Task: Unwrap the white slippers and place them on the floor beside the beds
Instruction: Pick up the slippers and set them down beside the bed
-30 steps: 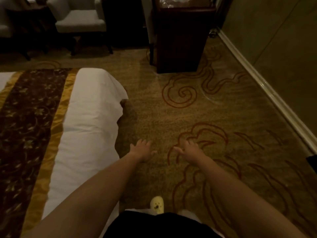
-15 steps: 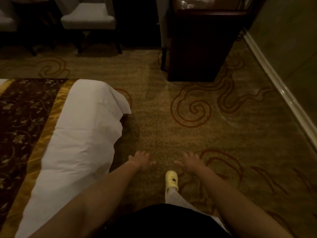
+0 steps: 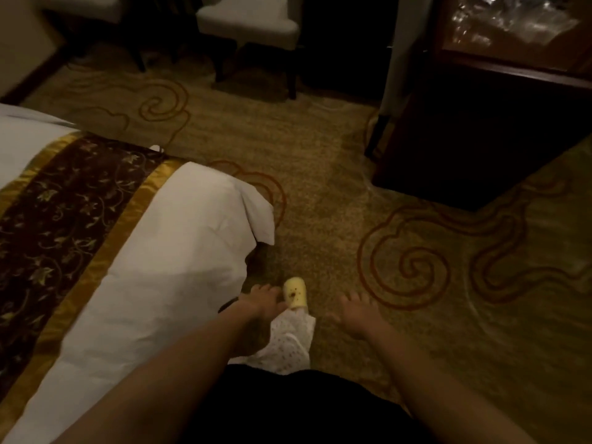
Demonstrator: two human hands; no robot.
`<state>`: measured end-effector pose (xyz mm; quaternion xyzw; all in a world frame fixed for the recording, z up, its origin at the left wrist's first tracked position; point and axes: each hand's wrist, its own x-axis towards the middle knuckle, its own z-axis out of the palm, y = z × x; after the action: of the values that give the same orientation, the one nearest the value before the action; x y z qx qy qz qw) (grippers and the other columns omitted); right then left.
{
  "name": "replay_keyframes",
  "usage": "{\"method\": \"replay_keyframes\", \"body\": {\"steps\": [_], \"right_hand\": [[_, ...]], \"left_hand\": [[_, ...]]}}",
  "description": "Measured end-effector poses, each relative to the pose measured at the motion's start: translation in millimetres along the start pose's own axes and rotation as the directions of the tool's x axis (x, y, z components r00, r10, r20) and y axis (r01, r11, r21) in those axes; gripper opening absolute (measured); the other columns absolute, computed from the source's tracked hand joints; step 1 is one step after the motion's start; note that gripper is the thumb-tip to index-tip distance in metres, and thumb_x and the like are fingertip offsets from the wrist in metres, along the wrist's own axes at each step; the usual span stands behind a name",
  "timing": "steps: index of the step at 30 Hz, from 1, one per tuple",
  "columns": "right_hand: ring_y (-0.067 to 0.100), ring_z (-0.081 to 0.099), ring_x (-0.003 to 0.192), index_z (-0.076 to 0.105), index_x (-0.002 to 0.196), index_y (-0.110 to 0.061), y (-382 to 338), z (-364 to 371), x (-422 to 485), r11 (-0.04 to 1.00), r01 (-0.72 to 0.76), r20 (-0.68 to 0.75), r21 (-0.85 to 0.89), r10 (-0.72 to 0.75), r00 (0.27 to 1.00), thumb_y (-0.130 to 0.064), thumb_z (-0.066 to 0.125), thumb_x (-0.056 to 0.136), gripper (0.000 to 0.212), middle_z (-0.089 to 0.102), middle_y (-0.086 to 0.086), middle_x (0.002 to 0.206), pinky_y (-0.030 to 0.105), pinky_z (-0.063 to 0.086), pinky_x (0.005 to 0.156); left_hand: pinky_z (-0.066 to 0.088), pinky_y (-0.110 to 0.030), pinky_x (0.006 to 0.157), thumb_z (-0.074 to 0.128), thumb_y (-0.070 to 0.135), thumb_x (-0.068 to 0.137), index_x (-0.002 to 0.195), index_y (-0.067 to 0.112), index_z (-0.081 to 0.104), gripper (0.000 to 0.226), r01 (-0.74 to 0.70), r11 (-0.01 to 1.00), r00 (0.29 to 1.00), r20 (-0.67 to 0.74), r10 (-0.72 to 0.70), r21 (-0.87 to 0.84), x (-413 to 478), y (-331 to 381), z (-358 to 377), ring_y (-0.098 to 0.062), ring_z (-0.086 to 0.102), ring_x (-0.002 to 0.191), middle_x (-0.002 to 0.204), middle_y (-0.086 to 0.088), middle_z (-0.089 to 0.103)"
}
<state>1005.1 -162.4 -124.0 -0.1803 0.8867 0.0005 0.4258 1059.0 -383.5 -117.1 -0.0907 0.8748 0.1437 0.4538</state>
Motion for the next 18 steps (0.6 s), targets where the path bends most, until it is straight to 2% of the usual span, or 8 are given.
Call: {"method": "replay_keyframes", "body": {"steps": [3, 9, 13, 18], "right_hand": [[0.038, 0.008, 0.143, 0.014, 0.148, -0.02, 1, -49, 48, 1.0, 0.009, -0.003, 0.006, -0.009, 1.0, -0.06, 0.033, 0.09, 0.072, 0.008, 0.014, 0.158, 0.052, 0.011, 0.115], [0.039, 0.015, 0.141, 0.015, 0.147, -0.02, 7, -166, 141, 0.999, -0.006, 0.005, 0.041, 0.006, 1.0, -0.061, 0.032, 0.09, 0.073, 0.013, 0.013, 0.157, 0.053, 0.017, 0.114], [0.039, 0.017, 0.14, 0.017, 0.147, -0.019, 6, -239, 193, 0.996, 0.019, 0.014, 0.082, -0.02, 1.0, -0.064, 0.032, 0.088, 0.075, 0.016, 0.013, 0.156, 0.051, 0.02, 0.112], [0.038, 0.014, 0.141, 0.014, 0.147, -0.023, 7, -319, 265, 0.997, 0.059, 0.022, 0.042, -0.06, 0.998, -0.065, 0.03, 0.088, 0.075, 0.012, 0.01, 0.157, 0.051, 0.019, 0.111]], "left_hand": [[0.022, -0.049, 0.115, 0.029, 0.059, 0.091, 0.147, 0.017, 0.02, 0.071, 0.008, 1.0, 0.999, 0.033, -0.008, -0.02, 52, -8, -51, -0.031, 0.02, 0.143, 0.156, -0.011, 0.021], [0.032, -0.044, 0.11, 0.035, 0.05, 0.094, 0.138, 0.011, 0.036, 0.059, -0.008, 0.994, 0.999, 0.032, 0.012, -0.109, 122, -9, -177, -0.032, 0.039, 0.132, 0.146, -0.015, 0.039], [0.032, -0.04, 0.11, 0.037, 0.044, 0.096, 0.139, 0.011, 0.035, 0.055, -0.028, 0.979, 1.0, -0.005, 0.028, -0.201, 155, -5, -253, -0.03, 0.04, 0.131, 0.145, -0.014, 0.04], [0.029, -0.044, 0.112, 0.034, 0.048, 0.096, 0.143, 0.012, 0.029, 0.06, -0.004, 0.979, 1.0, -0.011, 0.002, -0.204, 206, -7, -316, -0.03, 0.035, 0.135, 0.15, -0.013, 0.034]]}}
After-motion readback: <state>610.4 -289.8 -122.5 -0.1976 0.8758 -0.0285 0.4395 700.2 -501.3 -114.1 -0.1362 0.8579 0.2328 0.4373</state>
